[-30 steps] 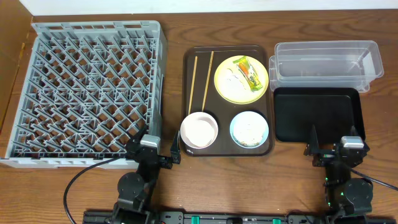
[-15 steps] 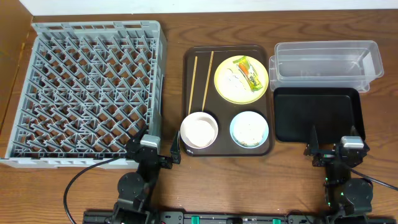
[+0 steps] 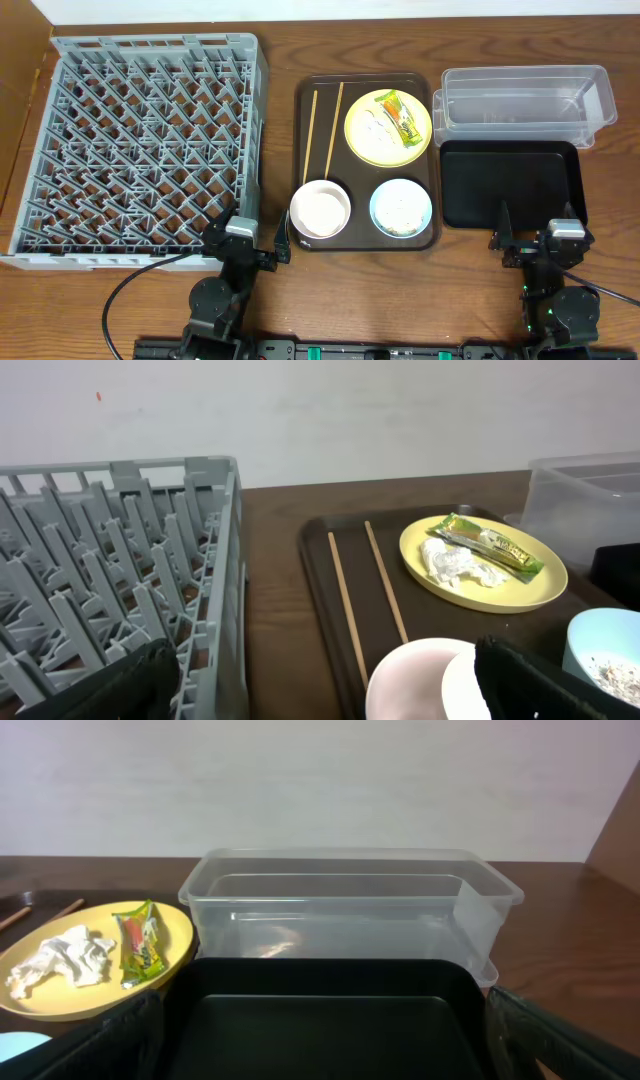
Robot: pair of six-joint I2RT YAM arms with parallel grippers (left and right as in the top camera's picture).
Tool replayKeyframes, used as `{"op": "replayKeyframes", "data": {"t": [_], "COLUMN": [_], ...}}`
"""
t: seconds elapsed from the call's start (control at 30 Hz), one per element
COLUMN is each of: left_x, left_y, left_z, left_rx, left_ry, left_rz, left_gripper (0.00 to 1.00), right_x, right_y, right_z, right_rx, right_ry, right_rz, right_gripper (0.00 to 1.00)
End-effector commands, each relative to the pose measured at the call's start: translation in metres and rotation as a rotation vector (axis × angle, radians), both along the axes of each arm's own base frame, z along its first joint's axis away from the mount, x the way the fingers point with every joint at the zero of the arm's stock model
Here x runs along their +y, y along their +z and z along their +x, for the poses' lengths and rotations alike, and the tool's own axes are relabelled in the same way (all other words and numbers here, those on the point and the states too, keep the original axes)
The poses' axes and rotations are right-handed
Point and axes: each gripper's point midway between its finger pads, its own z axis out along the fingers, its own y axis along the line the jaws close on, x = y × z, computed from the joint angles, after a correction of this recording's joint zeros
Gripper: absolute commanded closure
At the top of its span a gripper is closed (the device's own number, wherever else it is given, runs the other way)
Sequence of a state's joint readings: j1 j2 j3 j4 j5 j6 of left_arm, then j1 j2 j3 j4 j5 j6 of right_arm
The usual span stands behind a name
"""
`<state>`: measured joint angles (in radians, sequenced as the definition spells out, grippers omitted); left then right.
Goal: Sort waste into correct bins and load items into the dishwasher
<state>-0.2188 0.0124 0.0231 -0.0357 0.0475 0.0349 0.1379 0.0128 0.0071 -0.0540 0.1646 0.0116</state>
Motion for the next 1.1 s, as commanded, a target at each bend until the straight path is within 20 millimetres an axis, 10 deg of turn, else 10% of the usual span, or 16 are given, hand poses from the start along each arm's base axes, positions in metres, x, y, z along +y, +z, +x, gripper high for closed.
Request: {"op": "replayKeyframes", "data": {"t": [0.0, 1.07], "left_x": [0.0011, 0.0052], "left_y": [-0.0168, -0.0196], "left_z": [-0.0003, 0.0006], "left_rx": [0.045, 0.057], "left_ry": [0.004, 0.028], "left_rz": [0.028, 0.033], "left_gripper": [0.05, 0.05], "right_x": [-0.0057, -0.0029], "right_y": [-0.0016, -0.0010], "right_z": [0.0001, 0.0003], "right_rx": [0.005, 0.002], "right_ry": [-0.023, -0.008], "right_rz": [0.009, 0.011], "right_gripper": [0.01, 0.01]}}
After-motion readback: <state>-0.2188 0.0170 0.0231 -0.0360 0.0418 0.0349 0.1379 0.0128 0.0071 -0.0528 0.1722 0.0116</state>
